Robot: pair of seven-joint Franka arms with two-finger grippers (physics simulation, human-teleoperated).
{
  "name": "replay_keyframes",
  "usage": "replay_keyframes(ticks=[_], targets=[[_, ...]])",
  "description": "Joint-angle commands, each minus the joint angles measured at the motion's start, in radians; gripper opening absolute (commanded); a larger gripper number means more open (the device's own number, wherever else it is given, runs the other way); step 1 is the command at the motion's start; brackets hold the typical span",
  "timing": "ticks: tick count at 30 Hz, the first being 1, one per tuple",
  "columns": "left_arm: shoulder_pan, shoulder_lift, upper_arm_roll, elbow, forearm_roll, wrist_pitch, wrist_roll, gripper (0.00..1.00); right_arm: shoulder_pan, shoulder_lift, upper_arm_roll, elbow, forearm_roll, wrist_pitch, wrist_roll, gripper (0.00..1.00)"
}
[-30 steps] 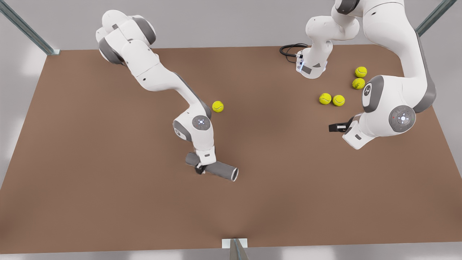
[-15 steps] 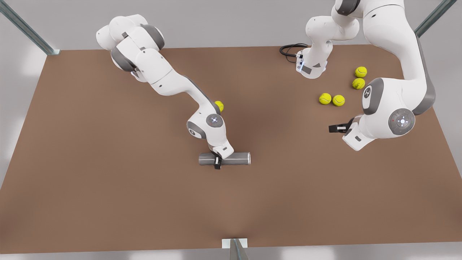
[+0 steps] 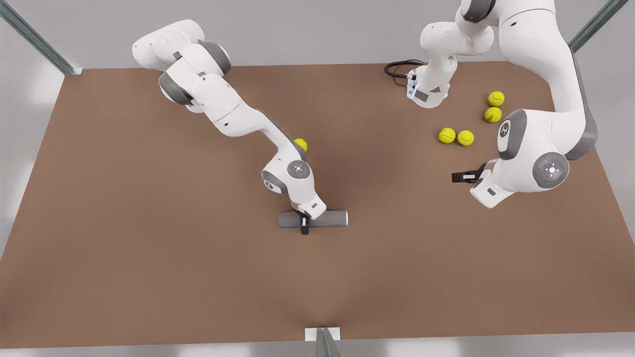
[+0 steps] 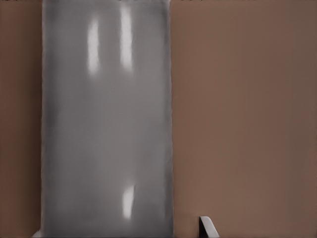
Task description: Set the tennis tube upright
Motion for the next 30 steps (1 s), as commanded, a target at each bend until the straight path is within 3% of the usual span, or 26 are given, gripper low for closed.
replay_keyframes(ticks=[1,7,9,11,12,14,16,17,19,21,26,30], targets=[[0.0,0.0,0.0,0.0,-0.001,-0.001,0.0,1.0,0.0,-0.005,0.001,0.001,0.015,-0.009,-0.078,1.0],[-0.006,-0.001,-0.003,0.005,-0.028,-0.001,0.0,1.0,-0.028,-0.105,0.073,-0.043,0.021,-0.152,-0.078,1.0],[-0.011,0.0,-0.032,0.01,-0.027,0.002,-0.007,1.0,-0.117,-0.168,0.194,-0.083,0.021,-0.264,-0.076,1.0],[-0.029,0.014,-0.035,0.017,-0.094,0.031,-0.006,1.0,-0.317,-0.269,0.426,-0.074,0.128,-0.544,-0.093,1.0],[-0.067,0.014,-0.037,-0.01,-0.114,0.126,-0.004,1.0,-0.376,-0.341,0.435,-0.039,0.23,-0.736,-0.072,1.0],[-0.126,0.028,-0.04,-0.102,-0.206,0.376,-0.021,1.0,-0.411,-0.346,0.363,0.07,0.192,-1.011,0.258,1.0],[-0.115,0.074,-0.034,-0.224,-0.48,0.629,0.212,1.0,-0.428,-0.338,0.161,0.07,0.173,-1.059,0.64,1.0],[-0.072,0.134,-0.035,-0.22,-0.563,0.629,0.37,1.0,-0.448,-0.323,0.047,0.11,0.179,-1.059,0.692,1.0],[-0.051,0.209,-0.054,-0.21,-0.675,0.632,0.555,1.0,-0.496,-0.309,-0.077,0.222,0.19,-1.059,0.683,1.0],[-0.055,0.279,-0.114,-0.167,-0.685,0.761,0.557,1.0,-0.565,-0.372,-0.079,0.251,0.207,-1.117,0.602,1.0],[-0.052,0.382,-0.158,-0.089,-0.689,0.812,0.6,1.0,-0.566,-0.631,-0.116,0.234,0.379,-1.258,0.571,1.0],[-0.041,0.453,-0.21,-0.087,-0.706,0.851,0.646,1.0,-0.594,-0.714,-0.111,0.162,0.422,-1.301,0.582,1.0]])
